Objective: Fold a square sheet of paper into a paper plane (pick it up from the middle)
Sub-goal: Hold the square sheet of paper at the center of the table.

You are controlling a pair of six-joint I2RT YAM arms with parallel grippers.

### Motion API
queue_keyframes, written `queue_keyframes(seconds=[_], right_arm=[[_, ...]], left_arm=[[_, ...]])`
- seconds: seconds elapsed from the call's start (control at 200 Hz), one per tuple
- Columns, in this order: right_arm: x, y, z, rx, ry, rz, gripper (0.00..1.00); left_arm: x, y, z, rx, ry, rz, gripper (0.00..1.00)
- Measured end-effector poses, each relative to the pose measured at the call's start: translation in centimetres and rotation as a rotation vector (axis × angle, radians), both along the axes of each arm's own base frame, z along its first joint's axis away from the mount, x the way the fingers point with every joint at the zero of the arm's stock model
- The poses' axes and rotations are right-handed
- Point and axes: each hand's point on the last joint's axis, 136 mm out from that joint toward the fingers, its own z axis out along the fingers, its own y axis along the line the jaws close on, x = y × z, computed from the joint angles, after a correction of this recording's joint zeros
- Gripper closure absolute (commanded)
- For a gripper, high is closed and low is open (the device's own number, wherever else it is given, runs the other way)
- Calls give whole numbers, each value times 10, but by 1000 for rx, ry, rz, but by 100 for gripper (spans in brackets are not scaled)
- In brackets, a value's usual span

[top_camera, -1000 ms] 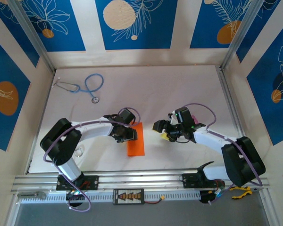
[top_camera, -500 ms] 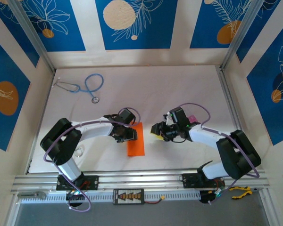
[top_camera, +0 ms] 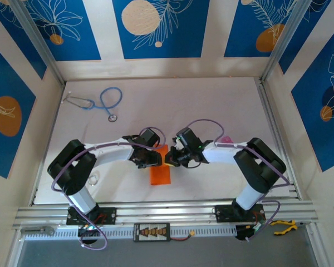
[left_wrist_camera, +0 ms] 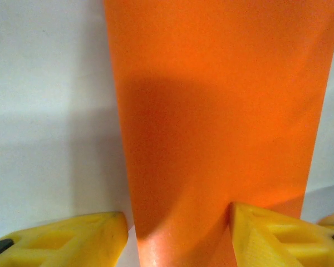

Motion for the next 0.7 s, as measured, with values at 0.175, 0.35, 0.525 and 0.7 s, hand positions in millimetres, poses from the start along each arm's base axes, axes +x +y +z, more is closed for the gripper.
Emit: queue_keyframes(seconds=[0.175,0.35,0.525,0.7], right_arm=[[0,6,-6,-30,7,7,100],[0,8,-10,-49,28,10,100],[0,4,-26,-94,55,9,100],[0,3,-27,-96,46,15,100]], left_arm=[[0,2,-2,8,0,3,43],[0,4,-4,18,-3,5,43],[0,3,-4,15,0,5,43],[0,3,-4,13,-1,4,43]])
